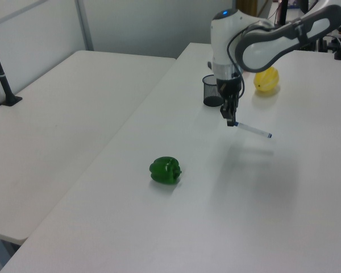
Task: Take marker pen
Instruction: 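Carry the marker away from the cup and lower it to the table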
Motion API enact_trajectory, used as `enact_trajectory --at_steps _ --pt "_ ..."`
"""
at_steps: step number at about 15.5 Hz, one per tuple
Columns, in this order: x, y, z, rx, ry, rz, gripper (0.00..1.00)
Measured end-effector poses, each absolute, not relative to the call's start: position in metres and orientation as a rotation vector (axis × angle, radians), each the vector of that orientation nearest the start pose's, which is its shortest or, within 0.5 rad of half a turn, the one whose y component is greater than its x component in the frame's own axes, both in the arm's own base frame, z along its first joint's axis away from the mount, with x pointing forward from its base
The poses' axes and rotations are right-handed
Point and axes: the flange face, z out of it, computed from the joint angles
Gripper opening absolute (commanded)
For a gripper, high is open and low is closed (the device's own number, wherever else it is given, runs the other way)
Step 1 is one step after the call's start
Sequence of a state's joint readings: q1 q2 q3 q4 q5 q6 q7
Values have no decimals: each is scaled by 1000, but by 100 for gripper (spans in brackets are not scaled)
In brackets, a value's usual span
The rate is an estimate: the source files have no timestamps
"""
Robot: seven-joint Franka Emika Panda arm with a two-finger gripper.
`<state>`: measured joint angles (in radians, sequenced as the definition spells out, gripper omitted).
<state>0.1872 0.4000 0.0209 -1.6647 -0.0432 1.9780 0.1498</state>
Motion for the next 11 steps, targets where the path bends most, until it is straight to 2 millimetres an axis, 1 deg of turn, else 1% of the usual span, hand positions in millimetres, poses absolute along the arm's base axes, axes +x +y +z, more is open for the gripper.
enact_trajectory --at_steps 2,3,4,6,7,8,11 --pt "644 137 355 -3182 -130 127 10" --pt "645 138 351 -3181 -133 124 12" --pt "645 139 349 -3181 -134 123 16" --pt "646 139 349 -3181 -133 121 36" --pt "646 139 349 -3181 -133 119 61" --pt "646 139 350 -3181 -132 116 100" --pt "647 138 351 -3182 -131 113 100"
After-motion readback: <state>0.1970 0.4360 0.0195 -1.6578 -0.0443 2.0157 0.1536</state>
